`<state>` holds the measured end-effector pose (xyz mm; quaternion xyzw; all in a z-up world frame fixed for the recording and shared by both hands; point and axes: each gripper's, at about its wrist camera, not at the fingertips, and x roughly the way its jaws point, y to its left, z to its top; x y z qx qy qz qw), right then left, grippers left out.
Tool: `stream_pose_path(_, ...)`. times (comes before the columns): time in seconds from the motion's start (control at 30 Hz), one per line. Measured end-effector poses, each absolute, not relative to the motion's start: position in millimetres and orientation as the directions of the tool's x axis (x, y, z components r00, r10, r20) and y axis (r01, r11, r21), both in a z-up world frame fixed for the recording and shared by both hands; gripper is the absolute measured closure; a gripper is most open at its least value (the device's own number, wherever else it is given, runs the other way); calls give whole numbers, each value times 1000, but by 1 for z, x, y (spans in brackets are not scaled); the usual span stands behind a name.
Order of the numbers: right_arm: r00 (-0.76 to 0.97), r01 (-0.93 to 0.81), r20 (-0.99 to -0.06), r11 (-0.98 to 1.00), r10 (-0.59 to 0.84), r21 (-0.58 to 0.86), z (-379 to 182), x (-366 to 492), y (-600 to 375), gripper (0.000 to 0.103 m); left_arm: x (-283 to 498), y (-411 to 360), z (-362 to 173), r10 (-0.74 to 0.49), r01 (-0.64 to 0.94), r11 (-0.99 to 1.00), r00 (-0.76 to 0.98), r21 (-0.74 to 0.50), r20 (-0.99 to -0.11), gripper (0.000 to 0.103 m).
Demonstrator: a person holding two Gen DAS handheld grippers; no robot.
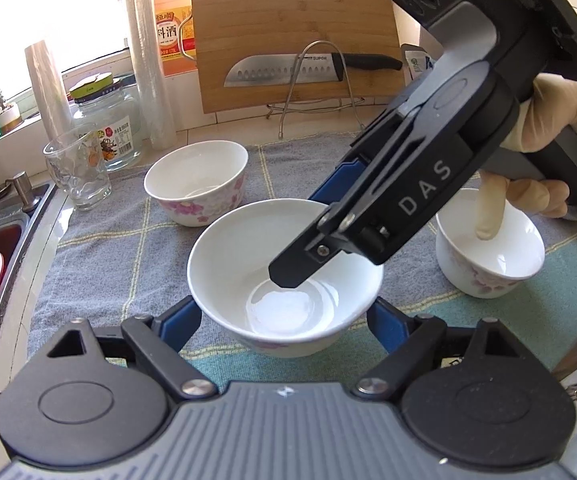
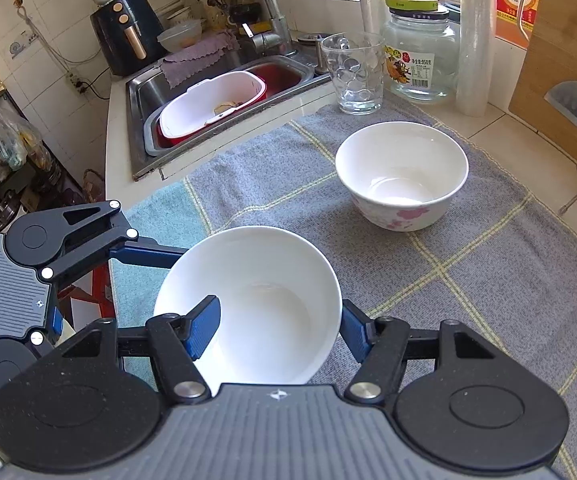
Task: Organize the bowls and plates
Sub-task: 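Lift the nested bowls and carry them toward another white bowl with the right tool, then lower the held bowls into the other bowl and open the right tool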
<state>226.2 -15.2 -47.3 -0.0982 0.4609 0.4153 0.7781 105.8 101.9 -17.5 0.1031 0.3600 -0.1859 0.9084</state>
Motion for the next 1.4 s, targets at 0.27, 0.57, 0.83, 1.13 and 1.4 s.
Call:
stream_pose_path(0.27, 267, -724, -781, 653, 564, 224, -30, 212, -42, 33, 100, 82, -7, -285, 434, 899, 667, 49, -688, 14)
stream_pose_path(0.57, 318, -697, -756, 681, 572, 223, -14, 193, -77, 33, 90, 54, 8, -321, 473, 880, 665, 47, -675, 14)
stream_pose_path(0.83, 369, -666, -745, 718, 556, 205, -4, 177, -105, 33, 87, 32, 14, -360, 522, 851, 656, 55, -663, 14)
stream_pose_path(1.13, 426, -601, -747, 777, 511, 190, -2, 161, -138, 33, 92, 3, 12, -420, 595, 802, 622, 49, -661, 14)
stream_pose_path(1.4, 447, -538, -759, 820, 474, 195, -10, 153, -163, 33, 93, -17, 4, -464, 650, 759, 575, 32, -674, 14)
